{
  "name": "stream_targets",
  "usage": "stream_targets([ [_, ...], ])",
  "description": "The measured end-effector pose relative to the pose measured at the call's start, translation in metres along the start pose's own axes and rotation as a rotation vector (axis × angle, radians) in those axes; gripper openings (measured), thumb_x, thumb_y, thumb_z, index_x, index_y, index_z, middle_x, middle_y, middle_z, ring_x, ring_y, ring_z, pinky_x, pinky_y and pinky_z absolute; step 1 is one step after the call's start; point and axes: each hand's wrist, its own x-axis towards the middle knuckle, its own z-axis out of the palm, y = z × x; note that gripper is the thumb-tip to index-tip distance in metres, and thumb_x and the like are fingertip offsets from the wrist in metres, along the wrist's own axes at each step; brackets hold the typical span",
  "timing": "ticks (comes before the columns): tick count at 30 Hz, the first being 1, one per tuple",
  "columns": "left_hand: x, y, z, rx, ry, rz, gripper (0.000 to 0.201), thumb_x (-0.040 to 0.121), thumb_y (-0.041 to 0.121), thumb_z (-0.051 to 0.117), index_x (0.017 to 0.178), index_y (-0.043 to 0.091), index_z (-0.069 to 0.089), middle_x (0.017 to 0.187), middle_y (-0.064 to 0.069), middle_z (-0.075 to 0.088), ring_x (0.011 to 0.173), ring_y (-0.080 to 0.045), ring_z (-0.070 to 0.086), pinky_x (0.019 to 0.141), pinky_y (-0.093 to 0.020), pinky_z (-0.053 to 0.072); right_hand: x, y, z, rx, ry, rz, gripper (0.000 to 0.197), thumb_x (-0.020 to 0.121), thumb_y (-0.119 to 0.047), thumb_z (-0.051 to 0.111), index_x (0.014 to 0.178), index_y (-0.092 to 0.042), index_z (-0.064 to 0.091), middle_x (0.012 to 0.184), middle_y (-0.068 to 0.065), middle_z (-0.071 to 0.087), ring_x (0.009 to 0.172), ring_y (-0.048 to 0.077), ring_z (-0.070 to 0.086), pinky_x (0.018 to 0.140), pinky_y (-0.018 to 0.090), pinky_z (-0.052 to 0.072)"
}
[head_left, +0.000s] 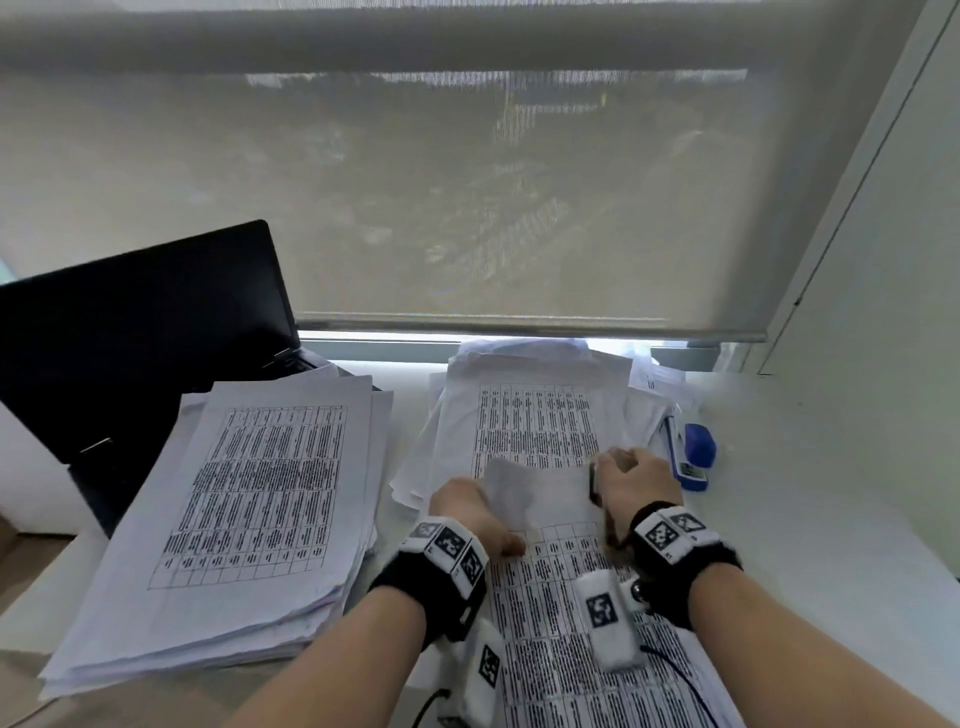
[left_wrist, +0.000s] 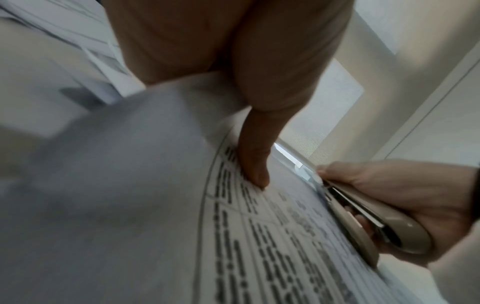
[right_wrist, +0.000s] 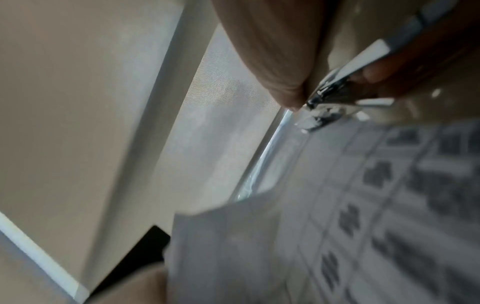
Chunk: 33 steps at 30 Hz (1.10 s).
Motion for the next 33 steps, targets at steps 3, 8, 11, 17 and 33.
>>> stream_targets([
  [3, 0.003, -0.001, 0.001, 0.018, -0.001, -0.003, 0.050, 0.054, 0.028, 0.096, 0.090, 0.014, 0.064, 0.092, -0.002, 0.069, 0.085, -0.019, 0.065, 0.083, -0.030, 0.055, 0.005, 0.015, -0.018, 0.038, -0.040, -0.023, 0.041, 0.090, -0.040, 0.057, 0.120, -0.012, 0.060, 0.116, 0.009, 0.064, 0.103, 0.027, 0.060, 0.094, 0.030, 0.044],
  [8, -0.002, 0.004, -0.003, 0.039, -0.003, -0.010, 0.050, 0.058, 0.031, 0.094, 0.087, 0.014, 0.058, 0.087, -0.001, 0.063, 0.084, -0.019, 0.061, 0.075, -0.026, 0.051, -0.010, 0.035, -0.049, -0.247, -0.149, -0.179, 0.048, 0.087, -0.039, 0.063, 0.129, -0.017, 0.055, 0.121, 0.006, 0.063, 0.108, 0.024, 0.058, 0.096, 0.028, 0.041],
  [11, -0.006, 0.007, -0.003, 0.062, -0.002, -0.004, 0.049, 0.058, 0.030, 0.094, 0.083, 0.015, 0.053, 0.085, 0.000, 0.060, 0.086, -0.020, 0.061, 0.076, -0.027, 0.051, -0.018, 0.035, -0.050, -0.370, -0.242, -0.221, 0.048, 0.088, -0.040, 0.061, 0.130, -0.019, 0.053, 0.122, 0.003, 0.062, 0.102, 0.018, 0.057, 0.090, 0.022, 0.040],
  [17, -0.014, 0.012, -0.005, 0.097, -0.005, 0.014, 0.048, 0.062, 0.030, 0.092, 0.081, 0.017, 0.050, 0.086, 0.001, 0.058, 0.087, -0.019, 0.058, 0.080, -0.027, 0.051, -0.015, 0.027, -0.042, -0.441, -0.213, -0.155, 0.042, 0.091, -0.043, 0.056, 0.126, -0.019, 0.052, 0.120, 0.004, 0.062, 0.108, 0.023, 0.058, 0.091, 0.028, 0.043],
  [33, -0.024, 0.021, 0.009, 0.227, -0.076, 0.182, 0.112, 0.063, 0.028, 0.089, 0.153, 0.022, 0.023, 0.129, -0.005, 0.060, 0.119, -0.023, 0.057, 0.101, -0.032, 0.045, -0.001, 0.026, -0.029, -0.414, -0.181, -0.049, 0.029, 0.091, -0.041, 0.055, 0.106, -0.017, 0.056, 0.104, 0.005, 0.064, 0.100, 0.026, 0.061, 0.080, 0.026, 0.041],
])
